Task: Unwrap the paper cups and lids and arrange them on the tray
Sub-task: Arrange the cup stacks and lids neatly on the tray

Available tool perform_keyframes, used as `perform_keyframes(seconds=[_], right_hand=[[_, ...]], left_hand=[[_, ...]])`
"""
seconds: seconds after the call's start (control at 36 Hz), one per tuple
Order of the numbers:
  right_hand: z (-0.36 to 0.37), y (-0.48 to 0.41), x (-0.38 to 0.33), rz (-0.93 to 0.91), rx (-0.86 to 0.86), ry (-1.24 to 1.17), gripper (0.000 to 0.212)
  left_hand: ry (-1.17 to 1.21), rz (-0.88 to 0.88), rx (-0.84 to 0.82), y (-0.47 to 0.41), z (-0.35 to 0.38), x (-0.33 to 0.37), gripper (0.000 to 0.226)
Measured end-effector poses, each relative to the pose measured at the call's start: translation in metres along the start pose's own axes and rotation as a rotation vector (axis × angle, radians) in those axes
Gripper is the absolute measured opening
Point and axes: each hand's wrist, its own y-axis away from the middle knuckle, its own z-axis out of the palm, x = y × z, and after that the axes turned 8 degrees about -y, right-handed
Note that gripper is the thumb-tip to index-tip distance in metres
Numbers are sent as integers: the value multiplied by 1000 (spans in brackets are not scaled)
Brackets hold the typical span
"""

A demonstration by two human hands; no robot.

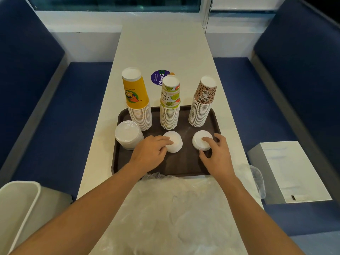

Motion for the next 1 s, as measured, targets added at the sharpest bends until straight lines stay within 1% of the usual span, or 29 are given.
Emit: perform_keyframes(seconds=[0.14, 0.25, 0.33, 0.47, 0.53, 0.61, 0.69, 0.81, 0.92, 1.0], right_hand=[[-1, -1, 5, 6, -14, -8, 51], [-2, -2, 4, 6, -5, 1, 47], [-3, -2, 3, 11, -13, -7, 47], [-5, -1, 1, -2, -15, -7, 45], [-6, 0, 0, -6, -15, -13, 46], [-7, 2, 0, -1, -5, -32, 54], [-11, 5, -2, 23, 25, -54, 54], [-16, 8, -5, 46, 87, -107, 43], [-22, 9, -11, 61, 189, -158, 33], [-26, 13, -22, 17, 283, -181, 30]], left_hand=[[-111, 54, -58, -2, 1, 5, 36], [-112, 69, -55, -1, 3, 7, 36], [-109, 83, -54, -1, 4, 9, 36], [-90, 74, -15, -1, 5, 11, 35], [-78, 65, -1, -1, 4, 11, 35], [-59, 54, 27, -1, 2, 11, 34], [-33, 22, 84, 1, 0, 9, 32], [-10, -49, 165, 4, -5, 5, 27], [33, -70, 226, 11, -14, 0, 24], [89, -91, 300, 20, -26, -1, 24]])
